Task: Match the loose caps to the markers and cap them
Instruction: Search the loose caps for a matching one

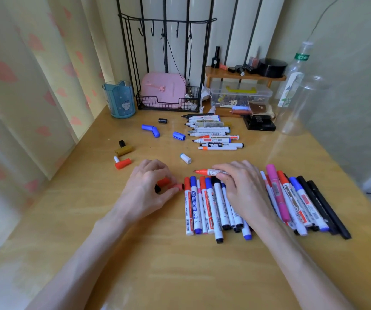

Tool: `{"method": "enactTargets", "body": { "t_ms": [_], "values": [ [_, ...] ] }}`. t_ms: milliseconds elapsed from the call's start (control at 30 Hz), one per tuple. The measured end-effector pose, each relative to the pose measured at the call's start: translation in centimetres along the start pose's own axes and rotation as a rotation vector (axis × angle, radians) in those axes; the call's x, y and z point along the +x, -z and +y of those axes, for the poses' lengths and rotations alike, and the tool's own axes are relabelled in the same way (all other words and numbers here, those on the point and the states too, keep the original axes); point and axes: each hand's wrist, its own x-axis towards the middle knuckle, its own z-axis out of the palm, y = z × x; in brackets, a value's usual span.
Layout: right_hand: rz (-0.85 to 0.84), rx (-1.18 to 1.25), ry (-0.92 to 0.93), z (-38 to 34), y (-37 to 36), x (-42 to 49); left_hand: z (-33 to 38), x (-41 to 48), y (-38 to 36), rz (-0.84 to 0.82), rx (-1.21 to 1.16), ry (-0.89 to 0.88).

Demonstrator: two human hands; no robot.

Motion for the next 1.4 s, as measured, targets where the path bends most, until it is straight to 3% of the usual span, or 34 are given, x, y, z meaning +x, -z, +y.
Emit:
{"method": "enactTargets", "body": {
  "t_ms": [200, 400, 567, 733, 1400],
  "values": [
    [-0.018, 0.023, -0.016, 0.0, 0.3, 0.0, -0.2, 0.1, 0.2, 0.079, 0.005, 0.095],
    [-0.003, 0.033, -0.011, 0.0, 0.2, 0.0, -0.9, 0.2, -0.3, 0.013, 0.117, 0.404],
    [0.046, 0.032, 0.003, 0.2, 0.3, 0.0, -0.1, 0.3, -0.1, 0.108, -0.068, 0.259],
    [0.086, 0.052, 0.046, 0.1, 0.4, -0.1, 1.5, 0.3, 0.4, 0.07, -0.267, 0.172],
    [0.061, 0.107, 0.2, -1.1, -0.5, -0.8, 2.4, -0.1, 0.2, 0.041, -0.389, 0.102]
  ]
}}
